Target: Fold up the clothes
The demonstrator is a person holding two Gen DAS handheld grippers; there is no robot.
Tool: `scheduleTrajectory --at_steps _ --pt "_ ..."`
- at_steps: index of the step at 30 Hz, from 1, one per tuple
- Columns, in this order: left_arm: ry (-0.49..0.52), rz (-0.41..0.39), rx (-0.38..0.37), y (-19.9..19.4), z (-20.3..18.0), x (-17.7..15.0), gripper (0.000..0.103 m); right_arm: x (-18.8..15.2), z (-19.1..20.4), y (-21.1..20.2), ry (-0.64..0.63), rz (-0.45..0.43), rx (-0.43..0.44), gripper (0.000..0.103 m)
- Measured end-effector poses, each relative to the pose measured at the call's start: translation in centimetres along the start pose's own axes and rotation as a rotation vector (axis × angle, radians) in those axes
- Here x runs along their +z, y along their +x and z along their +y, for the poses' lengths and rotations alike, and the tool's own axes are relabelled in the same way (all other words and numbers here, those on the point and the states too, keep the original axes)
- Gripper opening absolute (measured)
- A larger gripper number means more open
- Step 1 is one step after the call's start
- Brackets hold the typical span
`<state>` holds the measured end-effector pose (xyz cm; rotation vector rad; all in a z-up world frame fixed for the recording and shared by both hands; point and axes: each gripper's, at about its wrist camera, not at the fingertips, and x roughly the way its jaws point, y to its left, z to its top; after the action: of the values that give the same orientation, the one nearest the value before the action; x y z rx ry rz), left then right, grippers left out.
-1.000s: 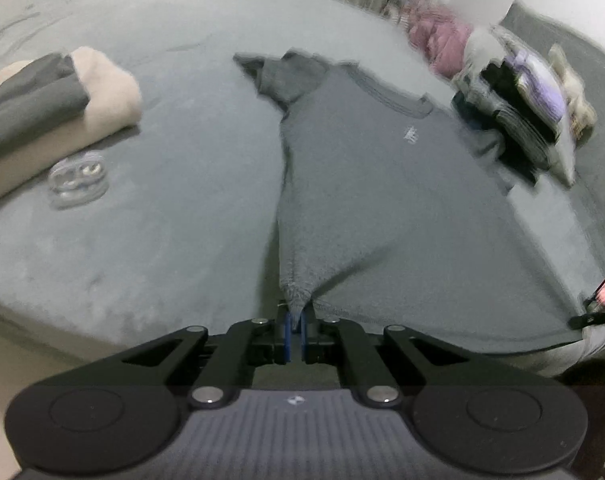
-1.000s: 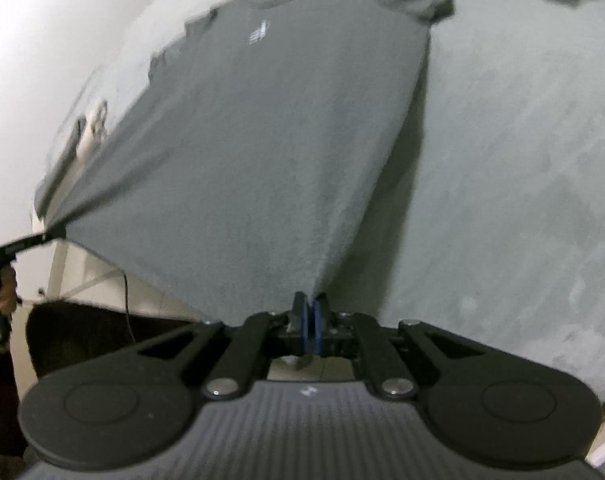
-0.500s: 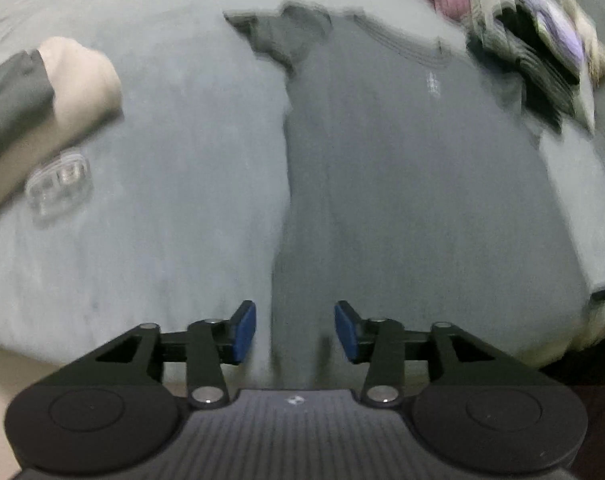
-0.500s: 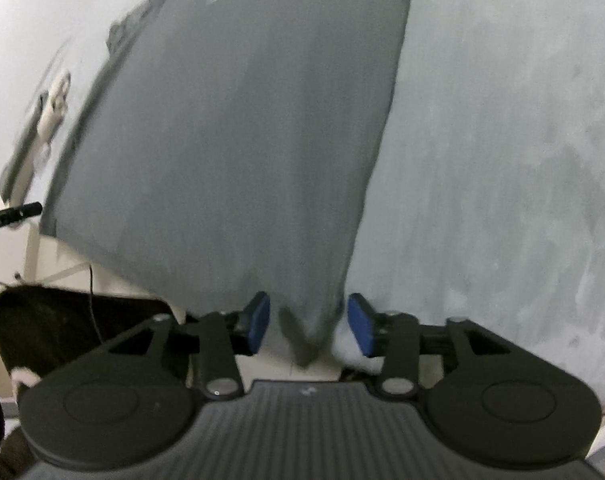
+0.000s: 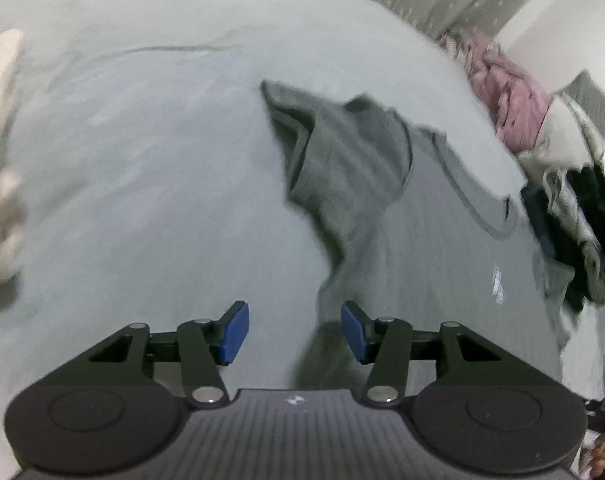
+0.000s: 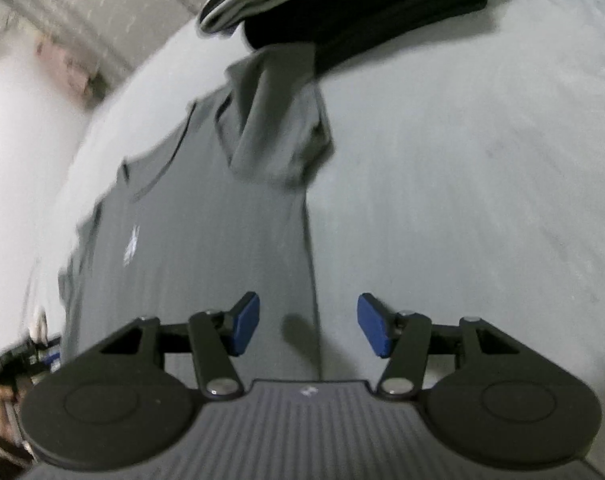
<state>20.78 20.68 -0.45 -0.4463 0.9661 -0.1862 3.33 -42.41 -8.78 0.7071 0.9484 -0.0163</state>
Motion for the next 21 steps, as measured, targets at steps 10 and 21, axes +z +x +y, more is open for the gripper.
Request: scheduleTrajectory --at_steps 10,21 --pt "-0.120 -0.125 -0.082 3.3 0.6 3.1 0.006 3.5 -0.8 5.1 0.152 -0.214 0.080 0.007" --pt "-0.054 -0.145 0.084 2.1 0.3 3.1 0.015 4.3 1.5 3.3 0.091 -0.197 -0.137 0.022"
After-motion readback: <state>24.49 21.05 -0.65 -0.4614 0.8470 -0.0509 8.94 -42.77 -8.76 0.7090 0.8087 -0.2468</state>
